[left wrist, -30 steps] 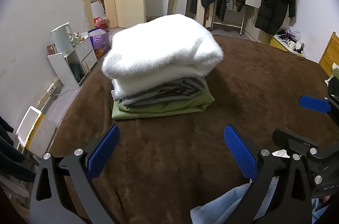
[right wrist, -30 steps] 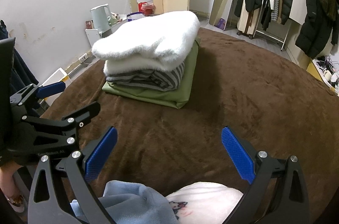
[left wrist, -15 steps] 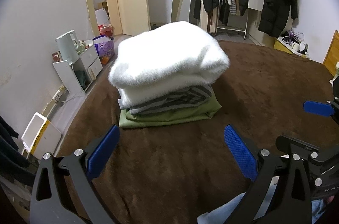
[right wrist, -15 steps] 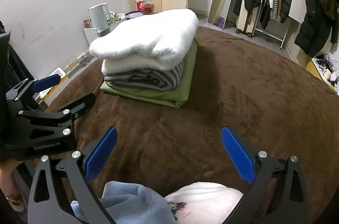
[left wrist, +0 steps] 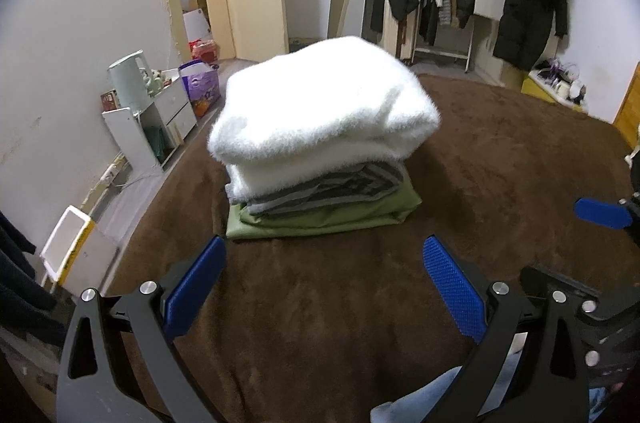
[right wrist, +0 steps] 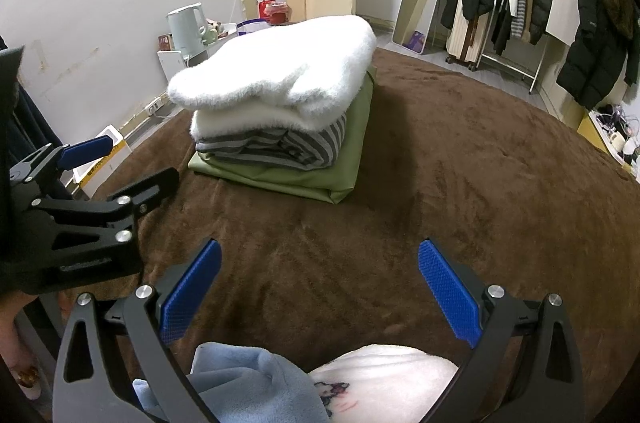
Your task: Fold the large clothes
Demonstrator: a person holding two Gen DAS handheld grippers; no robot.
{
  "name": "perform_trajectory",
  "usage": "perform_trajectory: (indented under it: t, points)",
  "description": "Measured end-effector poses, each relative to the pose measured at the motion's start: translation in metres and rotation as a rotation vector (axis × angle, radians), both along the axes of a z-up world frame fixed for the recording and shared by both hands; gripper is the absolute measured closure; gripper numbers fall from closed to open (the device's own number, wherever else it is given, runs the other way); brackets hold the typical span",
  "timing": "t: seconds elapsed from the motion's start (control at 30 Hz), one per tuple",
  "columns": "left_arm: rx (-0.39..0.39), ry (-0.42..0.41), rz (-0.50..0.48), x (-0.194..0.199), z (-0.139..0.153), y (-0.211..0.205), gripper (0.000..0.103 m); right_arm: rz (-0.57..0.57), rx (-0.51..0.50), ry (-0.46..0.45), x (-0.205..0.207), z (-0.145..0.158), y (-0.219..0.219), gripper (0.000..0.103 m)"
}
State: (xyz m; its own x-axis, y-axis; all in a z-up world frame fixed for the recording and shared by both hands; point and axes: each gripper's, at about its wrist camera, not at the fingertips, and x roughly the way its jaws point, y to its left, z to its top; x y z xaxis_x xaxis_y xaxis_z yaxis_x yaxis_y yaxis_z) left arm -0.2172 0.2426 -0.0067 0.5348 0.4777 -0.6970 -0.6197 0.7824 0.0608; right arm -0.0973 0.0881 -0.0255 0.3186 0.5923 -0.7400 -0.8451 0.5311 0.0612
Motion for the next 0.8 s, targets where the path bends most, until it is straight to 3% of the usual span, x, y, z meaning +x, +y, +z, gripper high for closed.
perform_trajectory:
  t: [0.17,0.3,0.8]
  points:
    - [0.062,0.049,0.026,0.005,-0.002,-0.006,0.006,0.0,-0.002,0.0,0.001,0.0,-0.001,0.006]
    - [0.137,0.036,-0.01,0.003,0.001,-0.016,0.006,-0.001,-0.004,0.002,0.002,-0.002,-0.003,0.006]
    - [0.1,0.002,-0.031,-0.001,0.007,-0.019,0.007,0.001,-0.006,0.002,0.004,-0.003,-0.006,0.006]
